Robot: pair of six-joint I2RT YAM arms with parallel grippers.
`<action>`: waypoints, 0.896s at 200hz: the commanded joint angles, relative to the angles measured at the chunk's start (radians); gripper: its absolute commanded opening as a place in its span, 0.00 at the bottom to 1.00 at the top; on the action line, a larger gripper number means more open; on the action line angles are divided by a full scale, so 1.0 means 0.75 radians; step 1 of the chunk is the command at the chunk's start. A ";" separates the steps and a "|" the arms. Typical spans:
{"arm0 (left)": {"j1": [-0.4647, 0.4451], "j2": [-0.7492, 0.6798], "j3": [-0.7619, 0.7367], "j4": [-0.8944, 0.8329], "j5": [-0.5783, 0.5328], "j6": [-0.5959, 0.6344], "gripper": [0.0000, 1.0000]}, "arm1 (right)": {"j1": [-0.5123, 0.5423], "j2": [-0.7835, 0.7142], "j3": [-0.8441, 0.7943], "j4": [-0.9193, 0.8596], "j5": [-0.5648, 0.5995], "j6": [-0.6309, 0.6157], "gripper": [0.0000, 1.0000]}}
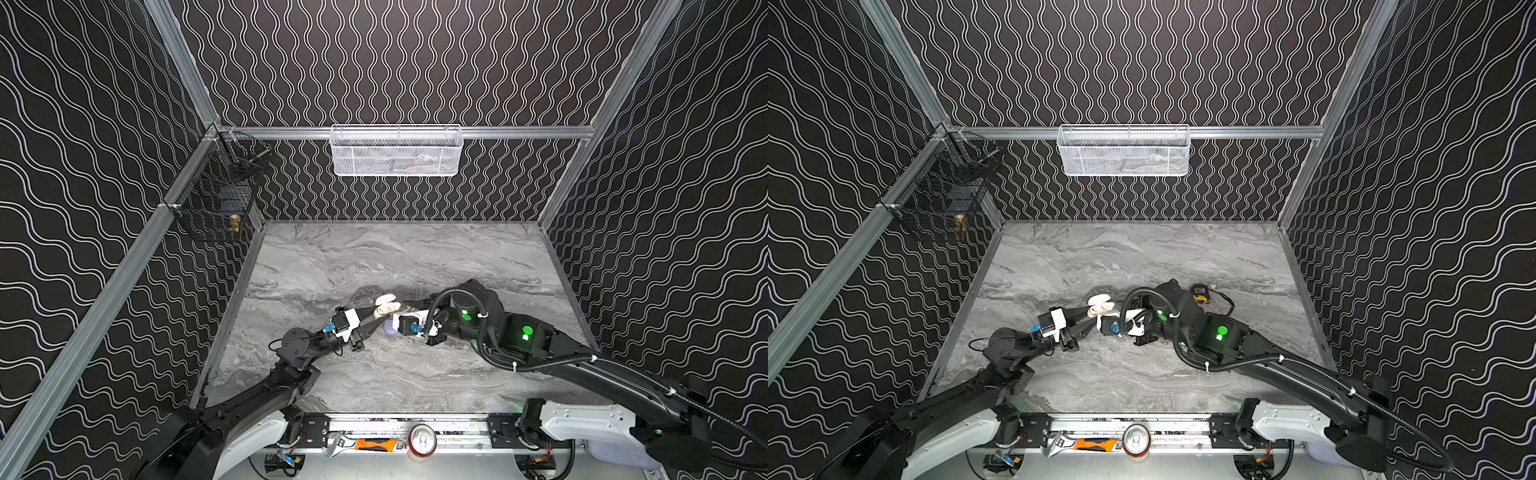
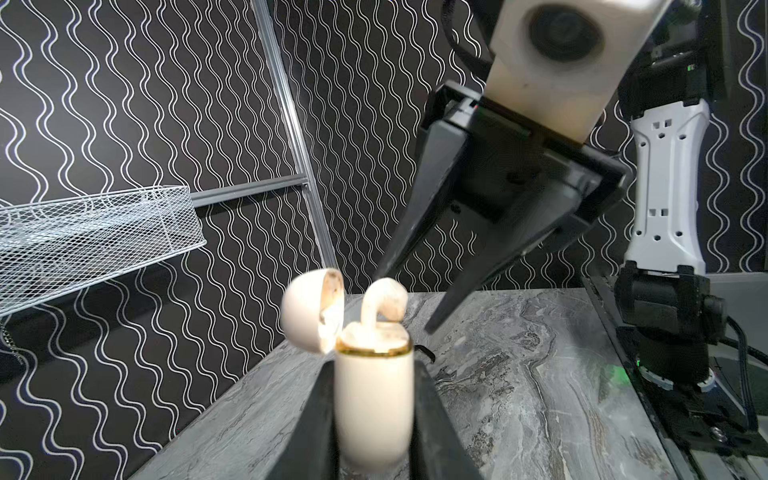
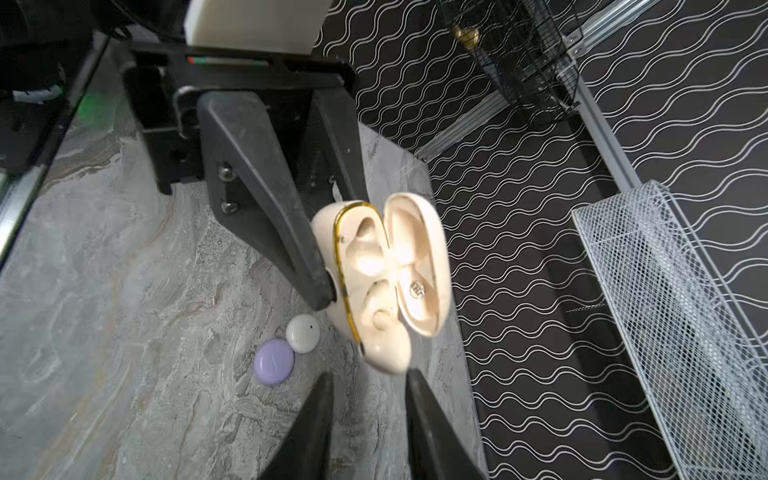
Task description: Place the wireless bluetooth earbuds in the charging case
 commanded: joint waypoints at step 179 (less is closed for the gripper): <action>-0.003 0.045 0.016 0.059 0.016 0.009 0.00 | 0.040 0.066 0.081 0.001 0.042 -0.040 0.25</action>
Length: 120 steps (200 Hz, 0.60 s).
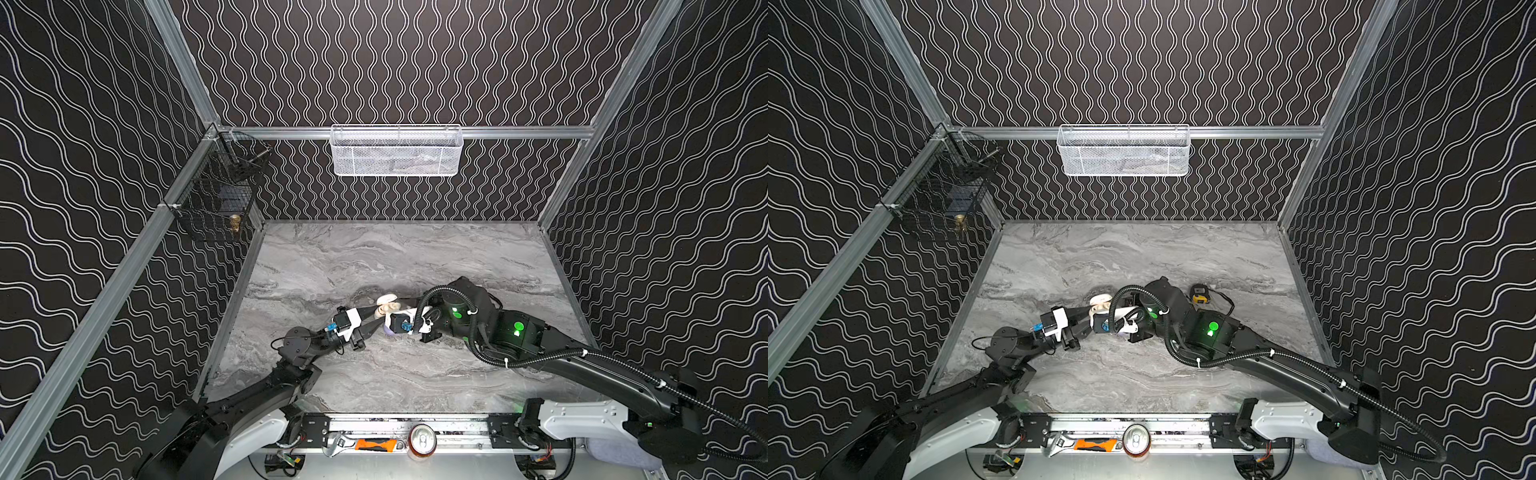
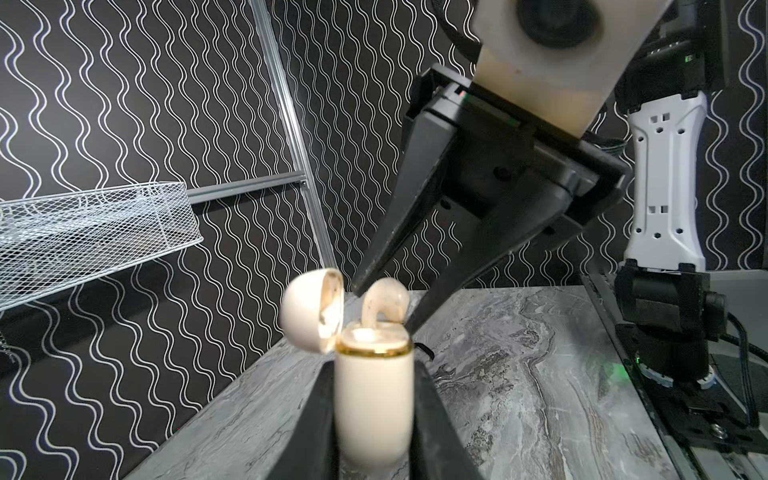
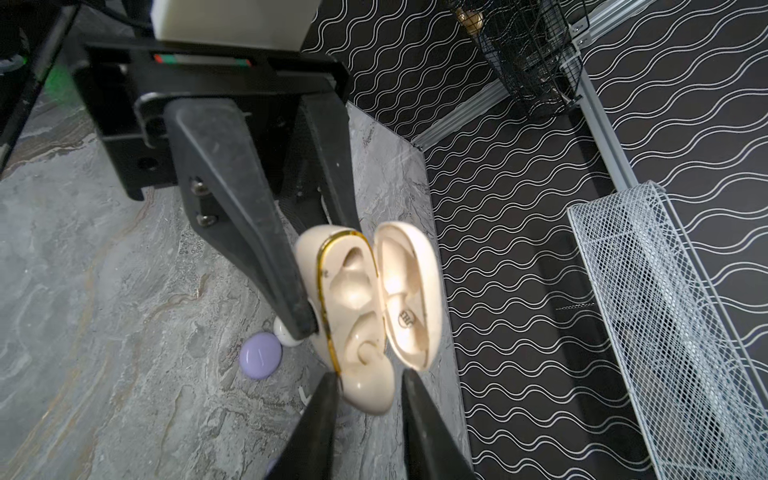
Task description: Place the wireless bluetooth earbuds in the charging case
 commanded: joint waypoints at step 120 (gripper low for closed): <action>-0.002 -0.003 0.007 0.016 0.011 0.032 0.00 | 0.012 0.083 0.179 -0.047 -0.025 0.219 0.21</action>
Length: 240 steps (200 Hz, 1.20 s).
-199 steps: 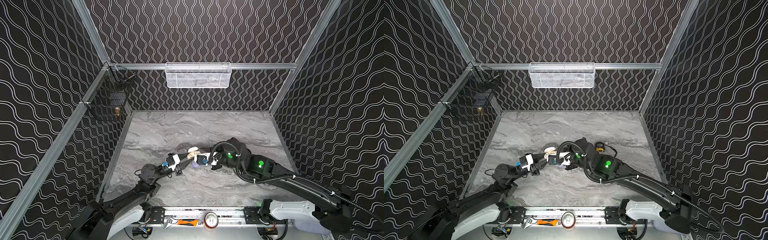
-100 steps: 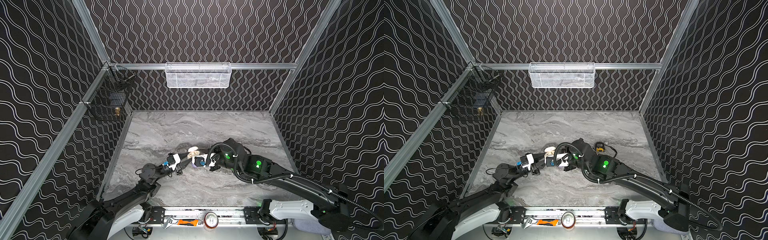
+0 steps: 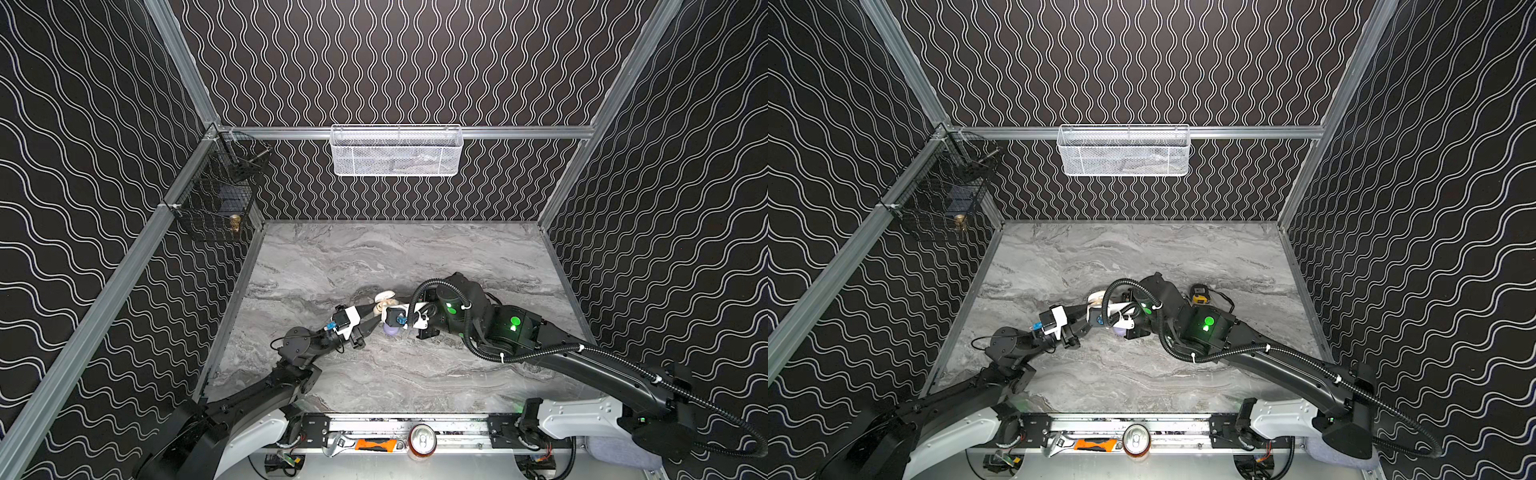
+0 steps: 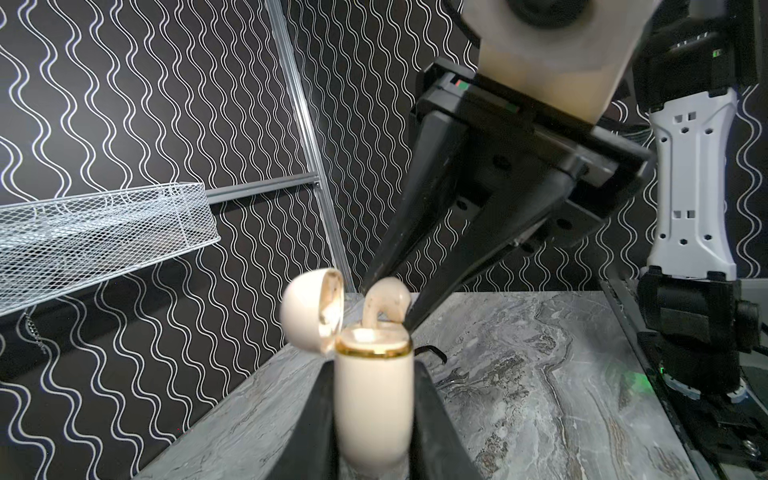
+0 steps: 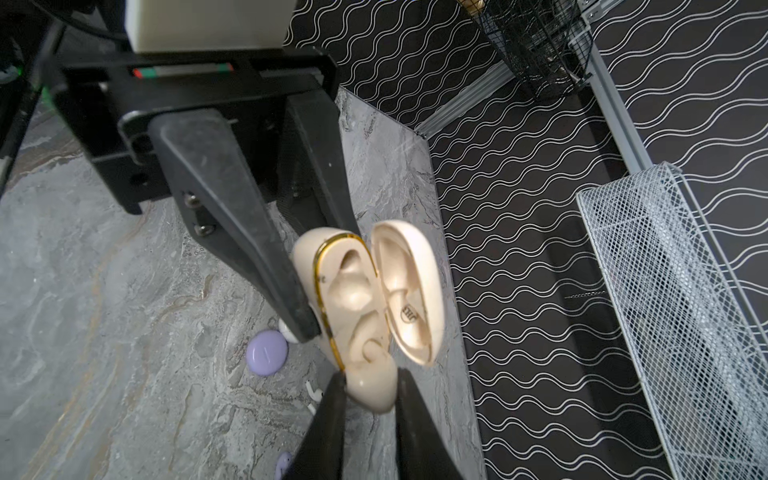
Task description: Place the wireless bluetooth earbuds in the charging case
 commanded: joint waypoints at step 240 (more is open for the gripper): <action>0.000 0.058 -0.049 0.176 -0.008 -0.051 0.00 | 0.005 -0.078 0.055 0.156 0.105 0.614 0.40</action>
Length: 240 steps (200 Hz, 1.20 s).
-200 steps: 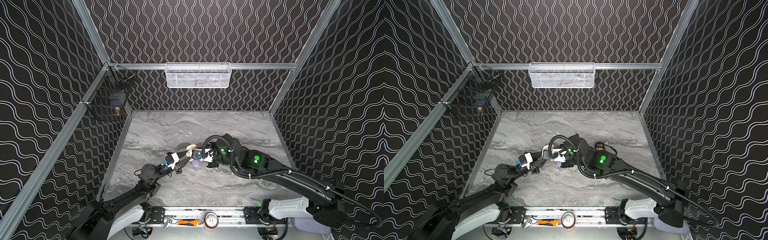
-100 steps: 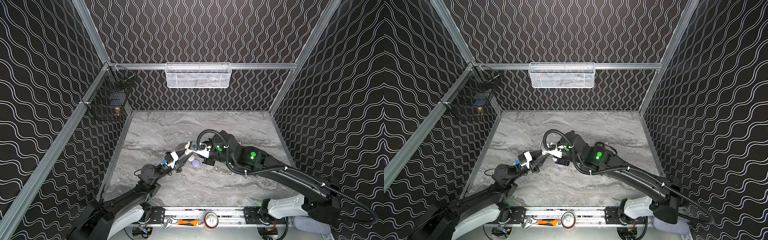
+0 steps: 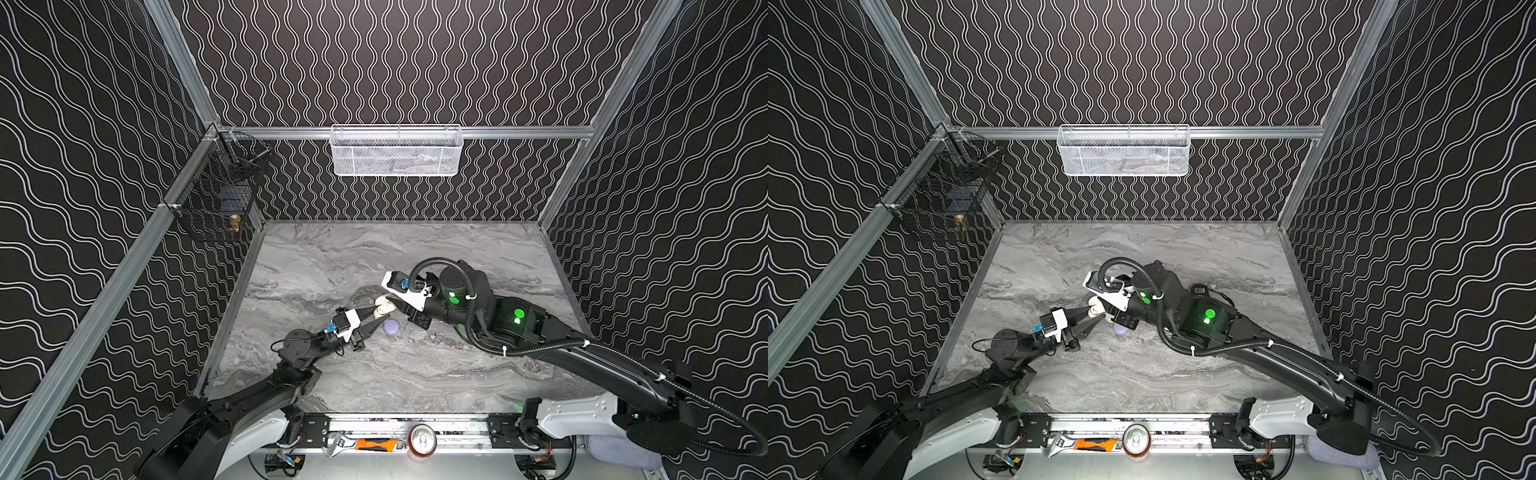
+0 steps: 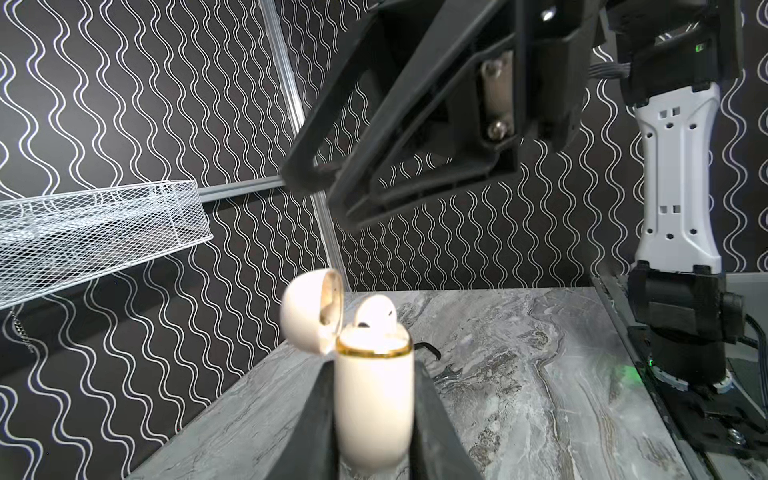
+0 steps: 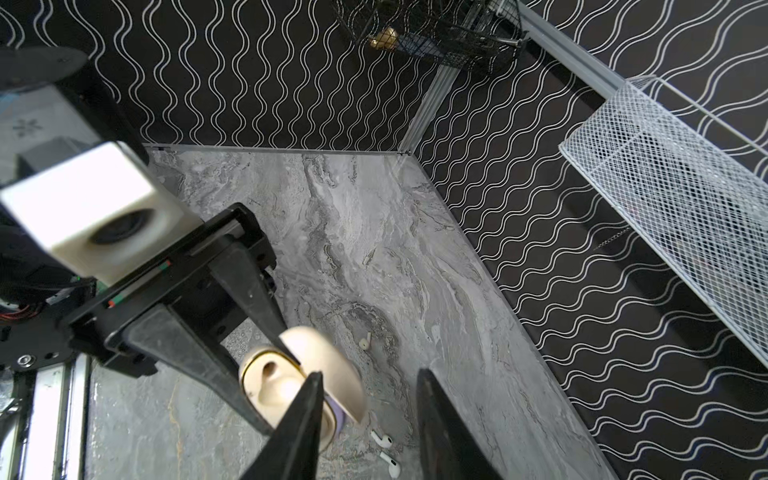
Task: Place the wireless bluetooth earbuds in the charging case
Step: 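Move the right gripper away from the case to the white earbud on the table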
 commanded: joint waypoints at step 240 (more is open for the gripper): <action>0.329 -0.208 -0.085 -0.436 -0.737 -0.362 0.00 | -0.350 1.113 0.339 0.079 -0.149 1.053 0.56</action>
